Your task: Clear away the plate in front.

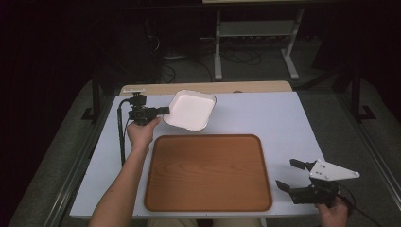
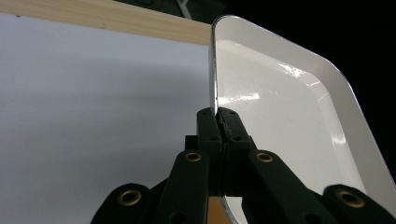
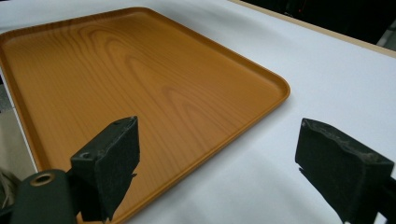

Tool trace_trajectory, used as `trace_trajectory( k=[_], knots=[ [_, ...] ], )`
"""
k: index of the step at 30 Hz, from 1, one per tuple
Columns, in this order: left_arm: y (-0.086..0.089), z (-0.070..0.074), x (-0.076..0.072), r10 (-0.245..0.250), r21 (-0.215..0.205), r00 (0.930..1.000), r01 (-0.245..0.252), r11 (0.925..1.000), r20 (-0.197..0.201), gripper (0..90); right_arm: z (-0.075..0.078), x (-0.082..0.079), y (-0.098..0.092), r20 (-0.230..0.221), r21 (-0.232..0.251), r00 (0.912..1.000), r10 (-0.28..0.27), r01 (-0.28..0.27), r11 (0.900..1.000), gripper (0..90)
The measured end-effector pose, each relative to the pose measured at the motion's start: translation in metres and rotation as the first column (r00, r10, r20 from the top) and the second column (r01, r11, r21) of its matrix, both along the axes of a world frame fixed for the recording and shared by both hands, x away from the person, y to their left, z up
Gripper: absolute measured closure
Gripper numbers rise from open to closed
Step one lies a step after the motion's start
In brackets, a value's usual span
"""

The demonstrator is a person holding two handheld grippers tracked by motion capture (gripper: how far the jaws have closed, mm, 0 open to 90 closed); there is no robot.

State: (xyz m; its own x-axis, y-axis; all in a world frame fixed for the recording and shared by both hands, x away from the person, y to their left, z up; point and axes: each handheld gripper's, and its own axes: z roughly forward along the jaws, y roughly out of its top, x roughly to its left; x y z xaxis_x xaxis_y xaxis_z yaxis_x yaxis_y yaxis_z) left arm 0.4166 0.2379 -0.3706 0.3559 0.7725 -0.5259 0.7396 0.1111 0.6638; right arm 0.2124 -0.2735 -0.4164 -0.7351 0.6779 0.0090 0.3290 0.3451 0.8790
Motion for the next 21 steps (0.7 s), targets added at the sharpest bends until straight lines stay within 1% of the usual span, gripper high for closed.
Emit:
trace_trajectory(
  k=[3, 5, 8, 10, 12, 16, 18, 21],
  knots=[
    [0.000, -0.002, -0.006, -0.009, 0.005, 1.0000, 0.009, 0.9999, 0.002, 88.8, 0.000, 0.000, 0.000, 0.000, 0.001, 1.0000, -0.001, 0.001, 1.000, 13.0],
    [0.002, -0.003, -0.011, -0.013, -0.002, 0.9999, 0.013, 0.9999, 0.001, 88.9, 0.000, 0.000, 0.000, 0.000, -0.001, 1.0000, 0.000, 0.000, 1.000, 13.0],
    [0.003, -0.003, -0.017, -0.019, 0.002, 0.9998, 0.019, 0.9998, 0.002, 88.9, 0.000, 0.000, 0.001, 0.001, -0.003, 1.0000, 0.003, -0.003, 1.000, 13.0],
    [0.004, -0.004, -0.022, -0.020, -0.002, 0.9998, 0.020, 0.9998, 0.002, 88.9, 0.000, 0.000, 0.001, 0.000, -0.004, 1.0000, 0.003, -0.003, 1.000, 13.0],
    [0.005, -0.004, -0.028, -0.014, -0.004, 0.9999, 0.014, 0.9999, 0.010, 88.9, 0.000, 0.000, 0.001, 0.002, -0.004, 1.0000, 0.004, -0.004, 1.000, 13.0],
    [0.006, -0.007, -0.037, -0.012, 0.000, 0.9999, 0.012, 0.9999, 0.005, 88.9, 0.000, 0.000, 0.001, 0.001, -0.003, 1.0000, 0.004, -0.004, 1.000, 13.0],
    [0.007, -0.010, -0.041, -0.008, -0.008, 1.0000, 0.008, 0.9999, 0.004, 88.9, 0.001, 0.000, 0.002, 0.001, -0.003, 1.0000, 0.005, -0.005, 1.000, 13.0],
    [0.008, -0.013, -0.045, -0.004, -0.002, 1.0000, 0.004, 1.0000, -0.003, 88.8, 0.001, 0.000, 0.002, 0.000, -0.006, 1.0000, 0.007, -0.007, 1.000, 13.0]
  ],
)
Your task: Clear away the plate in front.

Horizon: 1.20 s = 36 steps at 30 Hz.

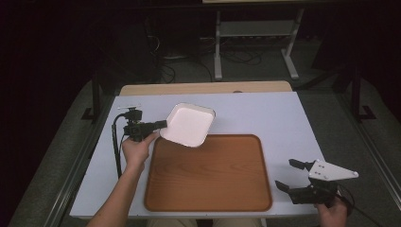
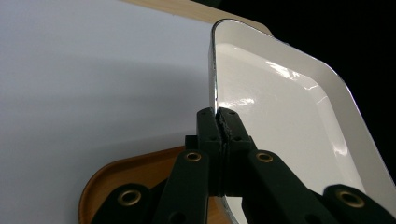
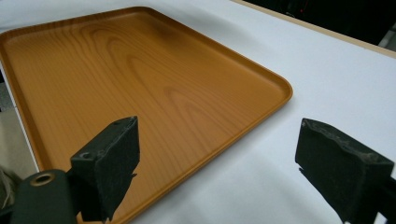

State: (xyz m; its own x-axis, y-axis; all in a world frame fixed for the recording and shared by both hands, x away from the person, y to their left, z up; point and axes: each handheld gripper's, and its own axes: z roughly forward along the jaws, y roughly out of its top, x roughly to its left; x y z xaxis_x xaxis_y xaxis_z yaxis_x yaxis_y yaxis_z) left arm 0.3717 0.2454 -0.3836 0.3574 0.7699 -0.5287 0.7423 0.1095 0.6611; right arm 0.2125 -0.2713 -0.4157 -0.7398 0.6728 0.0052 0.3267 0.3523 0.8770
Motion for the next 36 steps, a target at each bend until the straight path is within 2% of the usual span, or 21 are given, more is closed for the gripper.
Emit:
trace_trajectory(
  k=[13, 16, 28, 36],
  knots=[
    [-0.001, -0.016, -0.019, 0.000, 0.012, 0.9997, 0.001, 0.9999, -0.025, 88.8, 0.000, 0.000, 0.001, 0.000, -0.003, 1.0000, 0.000, 0.000, 1.000, 13.0],
    [-0.002, -0.021, -0.023, 0.001, 0.001, 0.9996, -0.001, 1.0000, -0.029, 88.8, 0.000, 0.000, 0.001, 0.001, -0.004, 1.0000, 0.002, -0.002, 1.000, 13.0],
    [-0.014, -0.032, -0.037, -0.030, 0.039, 0.9987, 0.032, 0.9987, -0.041, 88.8, 0.000, 0.000, 0.002, 0.000, -0.007, 1.0000, 0.002, -0.002, 1.000, 13.0],
    [-0.017, -0.039, -0.045, -0.015, 0.048, 0.9987, 0.018, 0.9987, -0.048, 88.8, 0.000, 0.000, 0.002, 0.001, -0.009, 1.0000, 0.004, -0.004, 1.000, 13.0]
  ],
)
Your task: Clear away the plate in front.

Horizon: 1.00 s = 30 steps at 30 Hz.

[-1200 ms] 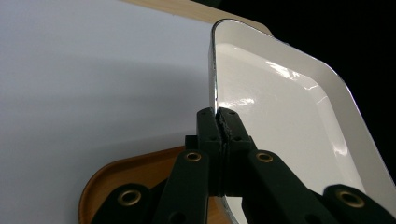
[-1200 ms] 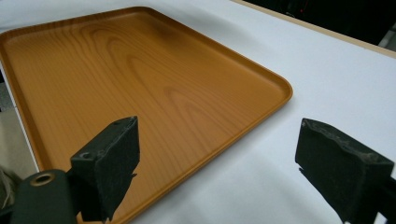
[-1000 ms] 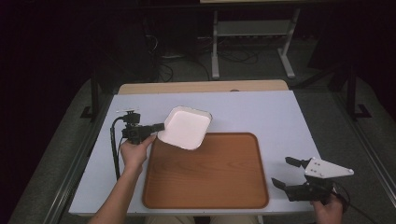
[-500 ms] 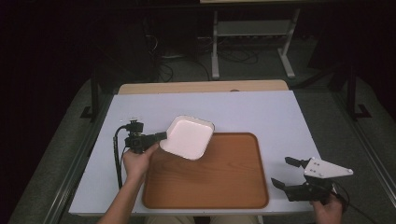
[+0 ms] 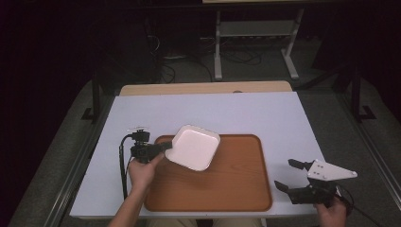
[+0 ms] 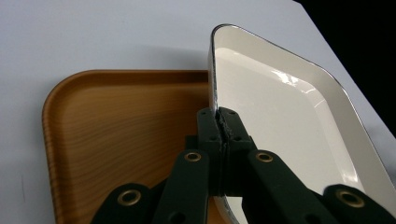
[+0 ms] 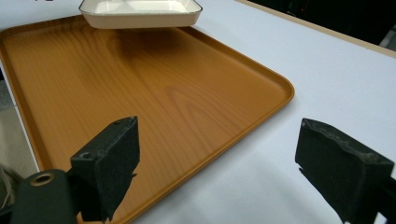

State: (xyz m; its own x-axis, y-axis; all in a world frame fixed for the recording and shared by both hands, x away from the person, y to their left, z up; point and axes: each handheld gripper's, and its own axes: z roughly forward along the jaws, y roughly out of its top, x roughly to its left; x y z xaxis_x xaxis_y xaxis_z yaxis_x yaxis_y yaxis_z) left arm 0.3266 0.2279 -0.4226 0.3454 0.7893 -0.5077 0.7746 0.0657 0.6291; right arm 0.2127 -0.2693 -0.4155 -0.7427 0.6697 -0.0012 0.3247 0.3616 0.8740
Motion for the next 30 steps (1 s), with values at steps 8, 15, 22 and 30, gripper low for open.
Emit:
trace_trajectory(
  k=[8, 15, 22, 30],
  knots=[
    [-0.003, -0.004, -0.006, -0.003, 0.022, 1.0000, 0.003, 0.9998, -0.003, 88.8, 0.000, 0.000, 0.000, 0.001, 0.000, 1.0000, 0.003, -0.003, 1.000, 13.0],
    [-0.003, -0.010, -0.009, 0.002, 0.037, 0.9998, -0.001, 0.9993, -0.019, 88.8, 0.000, 0.000, 0.000, 0.000, -0.001, 1.0000, 0.003, -0.003, 1.000, 13.0],
    [-0.004, -0.017, -0.013, 0.000, 0.065, 0.9986, 0.003, 0.9979, -0.052, 88.7, 0.000, 0.001, 0.001, -0.001, -0.005, 1.0000, 0.003, -0.003, 1.000, 13.0],
    [-0.013, -0.017, -0.017, 0.005, 0.123, 0.9981, 0.003, 0.9924, -0.062, 88.7, 0.000, 0.001, 0.001, -0.002, -0.005, 1.0000, 0.003, -0.003, 1.000, 13.0]
  ],
)
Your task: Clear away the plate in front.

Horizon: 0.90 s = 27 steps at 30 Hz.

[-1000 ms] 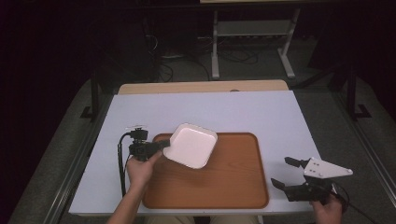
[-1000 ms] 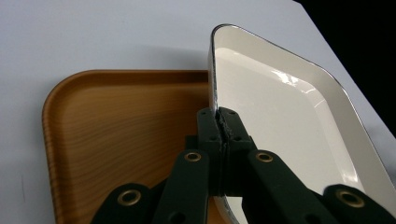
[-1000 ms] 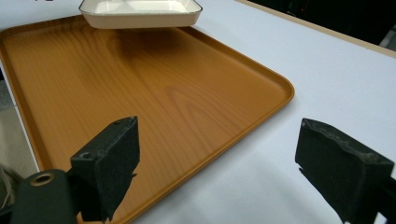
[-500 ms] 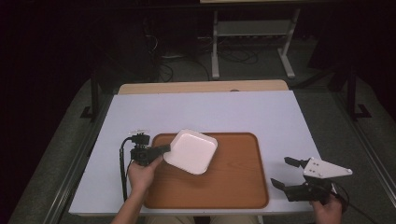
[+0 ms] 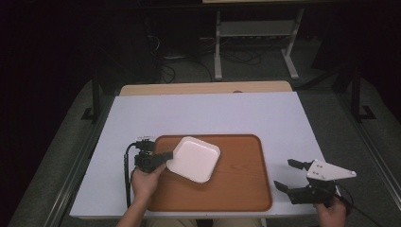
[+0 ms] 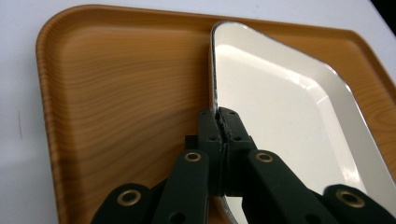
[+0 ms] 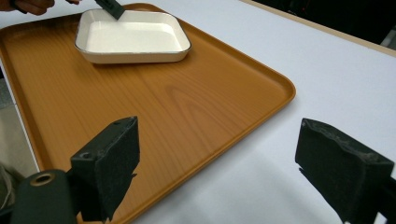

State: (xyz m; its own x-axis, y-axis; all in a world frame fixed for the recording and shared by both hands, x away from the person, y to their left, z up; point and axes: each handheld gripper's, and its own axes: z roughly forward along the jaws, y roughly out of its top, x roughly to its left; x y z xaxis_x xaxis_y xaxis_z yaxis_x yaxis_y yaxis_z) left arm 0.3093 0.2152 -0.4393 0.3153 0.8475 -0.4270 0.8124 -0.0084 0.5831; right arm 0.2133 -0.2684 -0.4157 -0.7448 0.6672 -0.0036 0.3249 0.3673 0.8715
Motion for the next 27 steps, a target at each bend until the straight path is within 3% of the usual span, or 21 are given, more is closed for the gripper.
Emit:
trace_trajectory(
  k=[6, 8, 14, 20, 27],
  knots=[
    [-0.007, -0.002, -0.007, 0.004, 0.047, 1.0000, -0.004, 0.9989, -0.002, 88.0, 0.000, 0.000, 0.000, 0.000, 0.003, 1.0000, -0.003, 0.003, 1.000, 13.0],
    [-0.007, -0.003, -0.010, 0.000, 0.036, 0.9998, 0.001, 0.9993, -0.019, 87.4, 0.000, 0.000, 0.000, 0.000, 0.003, 1.0000, -0.003, 0.003, 1.000, 13.0],
    [-0.009, -0.002, -0.018, -0.025, 0.017, 0.9996, 0.025, 0.9995, -0.015, 76.6, 0.000, 0.000, 0.000, -0.001, -0.004, 1.0000, -0.004, 0.004, 1.000, 13.0],
    [-0.010, -0.002, -0.026, -0.040, 0.000, 0.9991, 0.040, 0.9992, -0.012, 71.9, 0.000, -0.001, 0.000, 0.000, 0.001, 1.0000, -0.009, 0.009, 1.000, 13.0],
    [-0.012, 0.003, -0.034, -0.076, 0.022, 0.9971, 0.076, 0.9969, -0.004, 66.5, 0.000, -0.001, -0.001, -0.001, 0.000, 0.9999, -0.013, 0.013, 1.000, 13.0]
  ],
)
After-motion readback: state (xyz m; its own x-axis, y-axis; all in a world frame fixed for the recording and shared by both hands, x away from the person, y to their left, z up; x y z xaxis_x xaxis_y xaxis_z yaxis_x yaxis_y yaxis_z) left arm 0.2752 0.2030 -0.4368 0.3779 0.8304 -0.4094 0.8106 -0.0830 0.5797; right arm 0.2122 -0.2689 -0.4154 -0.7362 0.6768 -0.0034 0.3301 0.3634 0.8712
